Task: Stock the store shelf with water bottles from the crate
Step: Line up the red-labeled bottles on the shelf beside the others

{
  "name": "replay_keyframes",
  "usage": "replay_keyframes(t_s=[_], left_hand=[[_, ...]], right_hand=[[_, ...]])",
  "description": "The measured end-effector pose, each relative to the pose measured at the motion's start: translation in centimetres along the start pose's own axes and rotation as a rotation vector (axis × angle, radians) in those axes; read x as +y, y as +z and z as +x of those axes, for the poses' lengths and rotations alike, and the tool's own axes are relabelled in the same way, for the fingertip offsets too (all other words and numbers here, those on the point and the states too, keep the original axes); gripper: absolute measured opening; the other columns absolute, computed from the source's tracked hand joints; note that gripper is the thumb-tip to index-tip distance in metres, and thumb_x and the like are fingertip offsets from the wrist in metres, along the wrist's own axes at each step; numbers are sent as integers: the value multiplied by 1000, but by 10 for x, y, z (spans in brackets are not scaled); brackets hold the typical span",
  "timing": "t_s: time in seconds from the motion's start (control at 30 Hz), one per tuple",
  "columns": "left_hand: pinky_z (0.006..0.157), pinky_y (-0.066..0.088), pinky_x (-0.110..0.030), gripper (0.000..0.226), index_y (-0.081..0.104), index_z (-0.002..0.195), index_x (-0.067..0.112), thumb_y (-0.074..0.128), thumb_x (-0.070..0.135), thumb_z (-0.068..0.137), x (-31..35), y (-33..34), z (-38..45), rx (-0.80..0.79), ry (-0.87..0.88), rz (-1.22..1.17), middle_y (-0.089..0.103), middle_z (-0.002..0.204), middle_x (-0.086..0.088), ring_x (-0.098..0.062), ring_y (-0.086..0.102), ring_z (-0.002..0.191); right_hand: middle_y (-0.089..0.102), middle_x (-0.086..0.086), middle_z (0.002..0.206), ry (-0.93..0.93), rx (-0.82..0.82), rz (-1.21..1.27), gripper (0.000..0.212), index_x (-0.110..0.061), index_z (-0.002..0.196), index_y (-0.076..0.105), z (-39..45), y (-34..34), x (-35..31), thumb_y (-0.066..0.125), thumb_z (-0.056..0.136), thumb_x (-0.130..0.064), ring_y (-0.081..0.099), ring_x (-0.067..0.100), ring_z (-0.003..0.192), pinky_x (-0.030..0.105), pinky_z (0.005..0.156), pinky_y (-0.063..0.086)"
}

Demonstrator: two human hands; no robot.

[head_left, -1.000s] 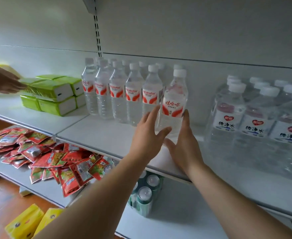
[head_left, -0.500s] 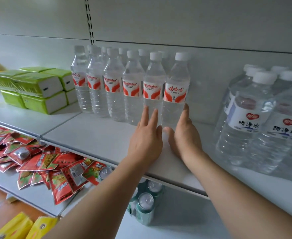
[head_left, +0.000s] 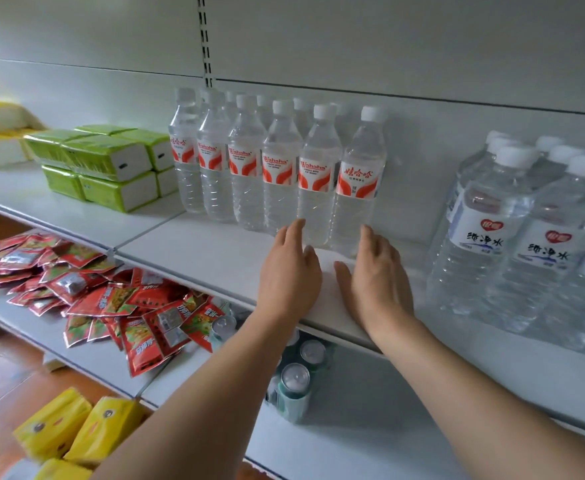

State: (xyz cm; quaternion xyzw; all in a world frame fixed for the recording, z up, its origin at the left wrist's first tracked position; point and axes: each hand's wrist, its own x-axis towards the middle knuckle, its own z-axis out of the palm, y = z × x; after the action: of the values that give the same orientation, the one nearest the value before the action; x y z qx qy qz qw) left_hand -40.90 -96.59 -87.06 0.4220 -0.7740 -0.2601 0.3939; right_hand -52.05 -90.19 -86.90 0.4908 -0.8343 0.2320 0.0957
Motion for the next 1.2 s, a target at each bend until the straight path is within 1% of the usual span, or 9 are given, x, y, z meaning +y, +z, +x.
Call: replay_keyframes(t_s=[0.17, 0.3, 0.43, 0.57, 0.63, 0.7, 0.8, 0.97, 1.2], left_hand=[[94, 49, -28, 45, 48, 140, 21, 59, 19, 96, -4, -47, -59, 139, -78, -144, 59, 133, 4, -8, 60, 114], [88, 54, -31, 43, 54, 132, 21, 64, 17, 91, -20, -103, -107, 202, -129, -116, 66, 119, 3, -10, 64, 101], [90, 55, -37, 34, 54, 117, 32, 67, 19, 89, -31, -167, -170, 215, -202, -78, 65, 99, 16, -10, 66, 97], [90, 56, -41, 47, 56, 122, 28, 63, 43, 78, -46, -236, -242, 178, -400, 1, 69, 101, 4, -15, 68, 96], [90, 56, -39, 53, 56, 127, 23, 65, 42, 78, -53, -269, -279, 160, -504, 58, 69, 103, 1, -18, 69, 96], [89, 56, -37, 47, 55, 130, 19, 69, 35, 88, -59, -302, -313, 137, -607, 119, 69, 106, -2, -22, 68, 99], [91, 54, -37, 37, 54, 131, 20, 60, 31, 97, -77, -343, -363, 86, -726, 185, 69, 110, -3, -20, 66, 102], [84, 56, -34, 29, 56, 128, 26, 53, 34, 100, -140, -377, -432, 125, -954, 200, 69, 115, 0, -19, 68, 97], [75, 47, -38, 41, 36, 140, 3, 34, 16, 102, -260, -372, -504, 217, -1391, 118, 60, 126, -23, -35, 62, 107]], right_hand=[[59, 17, 126, -343, 107, 125, 53, -4, 138, 49, -49, -14, -20, 61, 95, -33, 57, 36, 112, 43, 90, 51], [62, 16, 121, -587, 53, 276, 51, -4, 133, 54, -94, -17, -62, 46, 98, -41, 60, 33, 107, 43, 89, 55], [62, 12, 121, -751, -53, 385, 48, -7, 133, 55, -144, -19, -109, 50, 99, -39, 60, 32, 108, 46, 88, 55], [65, 12, 113, -891, -165, 483, 49, -8, 129, 59, -202, -19, -158, 51, 91, -37, 61, 34, 103, 43, 85, 55], [66, 11, 111, -977, -239, 511, 49, -9, 127, 60, -232, -17, -183, 48, 90, -39, 61, 34, 103, 43, 86, 54], [65, 11, 108, -1055, -321, 518, 48, -10, 125, 61, -262, -10, -210, 47, 89, -38, 61, 34, 100, 45, 84, 54], [65, 13, 110, -1138, -443, 496, 49, -10, 126, 60, -312, 7, -246, 48, 89, -39, 60, 35, 103, 45, 86, 54], [53, 5, 135, -1098, -755, 368, 53, -19, 145, 41, -388, 57, -294, 49, 98, -43, 48, 27, 127, 41, 103, 42], [44, 10, 147, -873, -1212, 181, 67, -17, 153, 20, -502, 141, -341, 49, 100, -46, 47, 31, 131, 42, 100, 44]])
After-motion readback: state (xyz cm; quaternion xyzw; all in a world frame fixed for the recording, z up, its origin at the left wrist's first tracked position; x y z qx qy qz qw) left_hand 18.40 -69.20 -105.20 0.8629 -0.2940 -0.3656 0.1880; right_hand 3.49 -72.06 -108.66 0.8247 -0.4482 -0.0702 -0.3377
